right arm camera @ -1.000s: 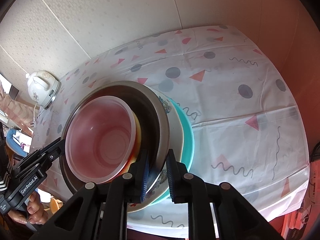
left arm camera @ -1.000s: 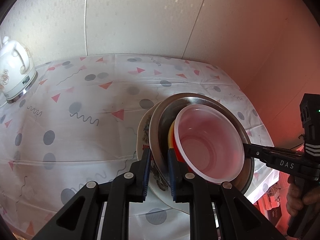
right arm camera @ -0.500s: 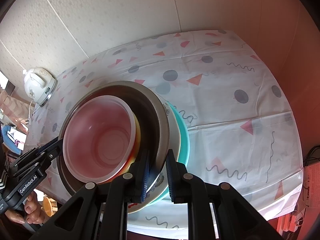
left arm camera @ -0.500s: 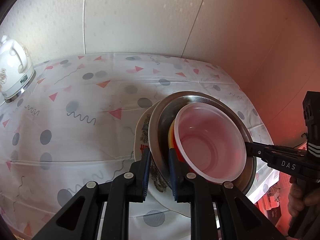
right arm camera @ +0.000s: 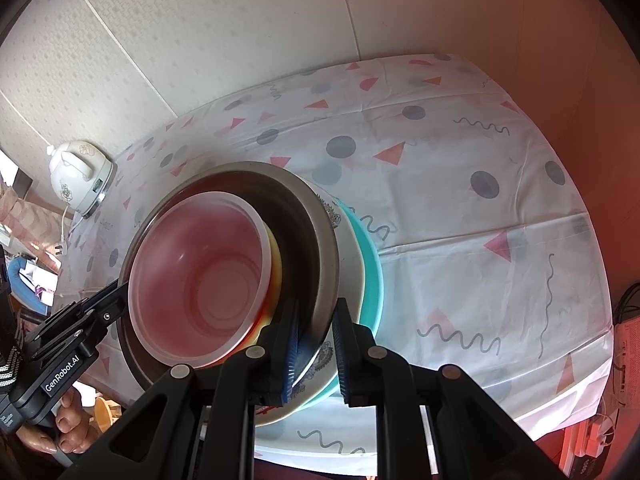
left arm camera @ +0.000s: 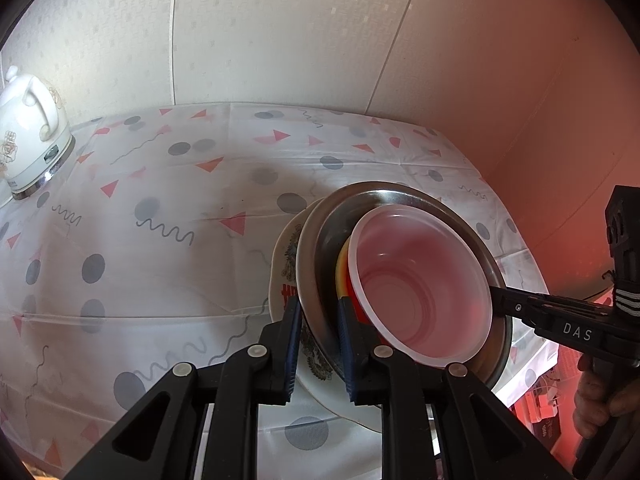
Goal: Organize plates and bowls
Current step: 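Lower the nested bowls onto the white plate stack with the right tool, then open the right tool to release the steel bowl rim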
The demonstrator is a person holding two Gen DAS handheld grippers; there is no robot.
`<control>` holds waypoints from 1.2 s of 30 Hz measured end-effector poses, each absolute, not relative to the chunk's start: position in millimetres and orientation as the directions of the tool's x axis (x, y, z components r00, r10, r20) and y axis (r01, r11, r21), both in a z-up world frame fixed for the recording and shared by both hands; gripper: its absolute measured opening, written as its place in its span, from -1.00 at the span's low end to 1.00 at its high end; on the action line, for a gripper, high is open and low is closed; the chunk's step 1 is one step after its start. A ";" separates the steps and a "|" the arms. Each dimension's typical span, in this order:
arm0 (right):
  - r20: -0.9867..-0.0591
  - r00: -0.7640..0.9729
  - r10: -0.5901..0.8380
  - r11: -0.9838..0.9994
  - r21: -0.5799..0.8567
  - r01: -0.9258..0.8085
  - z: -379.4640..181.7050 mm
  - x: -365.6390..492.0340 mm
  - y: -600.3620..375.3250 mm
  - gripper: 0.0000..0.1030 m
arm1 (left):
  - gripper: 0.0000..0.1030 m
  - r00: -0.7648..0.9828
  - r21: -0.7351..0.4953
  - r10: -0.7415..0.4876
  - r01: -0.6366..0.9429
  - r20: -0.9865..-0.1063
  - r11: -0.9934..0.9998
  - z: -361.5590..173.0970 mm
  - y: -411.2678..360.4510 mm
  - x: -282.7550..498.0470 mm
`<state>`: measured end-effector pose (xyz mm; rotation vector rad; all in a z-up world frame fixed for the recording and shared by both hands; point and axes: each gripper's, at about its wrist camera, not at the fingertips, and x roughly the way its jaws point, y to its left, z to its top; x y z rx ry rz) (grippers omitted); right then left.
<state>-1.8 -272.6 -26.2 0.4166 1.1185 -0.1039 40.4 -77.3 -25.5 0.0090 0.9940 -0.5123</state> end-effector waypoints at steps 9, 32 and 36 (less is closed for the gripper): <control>-0.886 0.446 0.128 0.914 0.280 0.294 -25.5 -2.8 -270.2 -0.61 | -0.53 0.476 -0.205 -0.390 0.393 -0.789 0.896 -15.4 -69.7 34.7; -0.799 0.592 -0.106 0.941 0.111 0.319 13.1 -29.1 -200.9 -0.38 | 0.29 0.738 -0.050 -0.211 0.235 -0.641 0.971 36.2 -38.5 -10.1; -0.810 0.578 -0.103 0.943 0.106 0.317 7.9 -29.9 -194.1 -0.38 | 0.31 0.741 -0.052 -0.206 0.225 -0.639 0.973 37.5 -36.2 -11.3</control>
